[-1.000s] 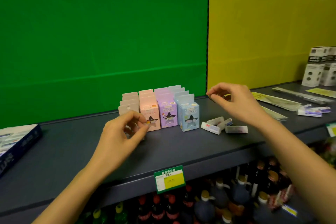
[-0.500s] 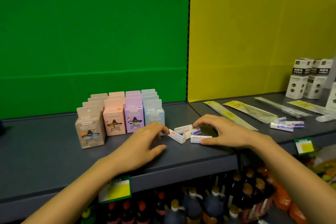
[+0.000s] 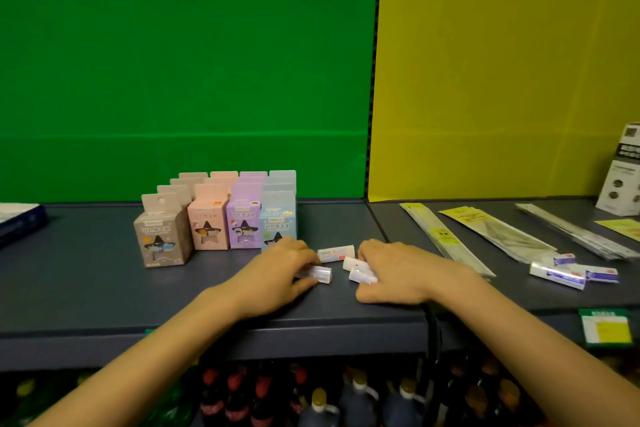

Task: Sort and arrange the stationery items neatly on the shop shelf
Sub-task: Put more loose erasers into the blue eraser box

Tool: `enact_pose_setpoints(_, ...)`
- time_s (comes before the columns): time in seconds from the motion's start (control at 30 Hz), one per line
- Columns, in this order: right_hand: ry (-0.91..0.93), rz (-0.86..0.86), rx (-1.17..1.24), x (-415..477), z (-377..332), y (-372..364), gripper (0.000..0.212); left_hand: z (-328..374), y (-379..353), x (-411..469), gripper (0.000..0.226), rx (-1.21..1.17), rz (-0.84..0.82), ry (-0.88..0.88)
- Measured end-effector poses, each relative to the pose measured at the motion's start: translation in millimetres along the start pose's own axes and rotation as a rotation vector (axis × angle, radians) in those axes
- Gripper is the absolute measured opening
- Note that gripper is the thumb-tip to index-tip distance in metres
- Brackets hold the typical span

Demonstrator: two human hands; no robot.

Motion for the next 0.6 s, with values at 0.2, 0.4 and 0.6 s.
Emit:
enact_pose_setpoints(0.2, 0.024, 0.049, -0.09, 1, 0, 2, 0.026, 12, 3, 2, 0.024, 0.02, -0.121, 0.071)
enact_pose_setpoints(0.4, 0.042, 0.092, 0.021, -6, 10, 1, 0.019, 27, 2, 2, 0.01, -0.088, -0.028, 0.097)
enact_pose_setpoints(0.6, 0.004, 0.203, 0.123, -19, 35, 6, 0.026, 46, 7, 32, 0.02, 0.186, 0.173, 0.157)
Point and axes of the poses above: each hand's wrist, its own x-axis towards the middle knuckle, its own y-axis out of the back of the hand, z = x × y, the point moved 2 cm from there along x, towards the middle knuckle
